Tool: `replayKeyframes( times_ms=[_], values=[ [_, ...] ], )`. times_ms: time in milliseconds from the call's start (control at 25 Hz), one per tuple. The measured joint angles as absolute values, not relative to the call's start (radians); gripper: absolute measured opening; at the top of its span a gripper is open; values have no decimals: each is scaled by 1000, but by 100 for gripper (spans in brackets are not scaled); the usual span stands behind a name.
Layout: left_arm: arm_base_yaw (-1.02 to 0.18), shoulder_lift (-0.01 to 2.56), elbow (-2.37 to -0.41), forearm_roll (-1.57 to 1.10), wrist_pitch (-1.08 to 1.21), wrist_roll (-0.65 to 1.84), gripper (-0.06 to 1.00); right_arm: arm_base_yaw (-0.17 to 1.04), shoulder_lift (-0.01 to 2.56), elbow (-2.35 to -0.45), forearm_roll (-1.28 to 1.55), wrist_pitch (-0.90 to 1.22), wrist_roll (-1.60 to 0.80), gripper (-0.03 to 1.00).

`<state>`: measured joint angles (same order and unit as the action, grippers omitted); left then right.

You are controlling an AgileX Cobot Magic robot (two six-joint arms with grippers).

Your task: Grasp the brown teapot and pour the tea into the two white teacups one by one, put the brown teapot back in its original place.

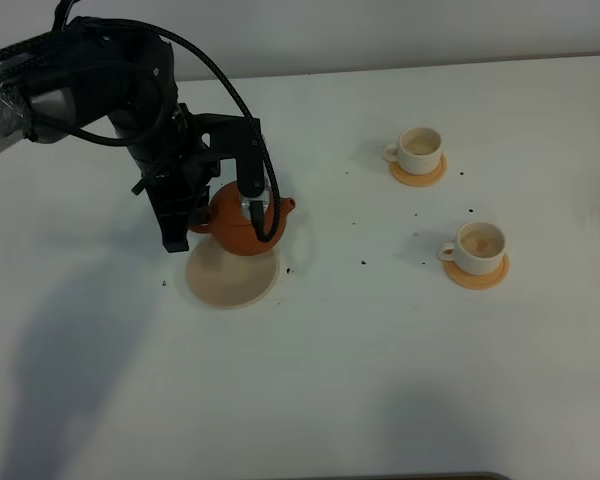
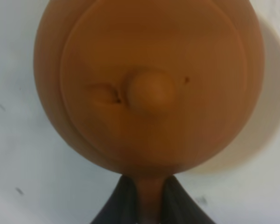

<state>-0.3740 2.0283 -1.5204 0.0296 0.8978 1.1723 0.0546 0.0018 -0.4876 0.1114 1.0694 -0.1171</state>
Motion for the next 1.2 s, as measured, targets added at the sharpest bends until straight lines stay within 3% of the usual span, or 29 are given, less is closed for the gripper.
replayKeyframes(
  times_ms=[240,1200],
  values=[
    [-385,2028,-1520,-73,814,1243,11,55,2,-488,111,1069,-117,24],
    [-555,2087,-1520,-80,422,1273,11,55,2,-488,111,1069,-117,24]
  ],
)
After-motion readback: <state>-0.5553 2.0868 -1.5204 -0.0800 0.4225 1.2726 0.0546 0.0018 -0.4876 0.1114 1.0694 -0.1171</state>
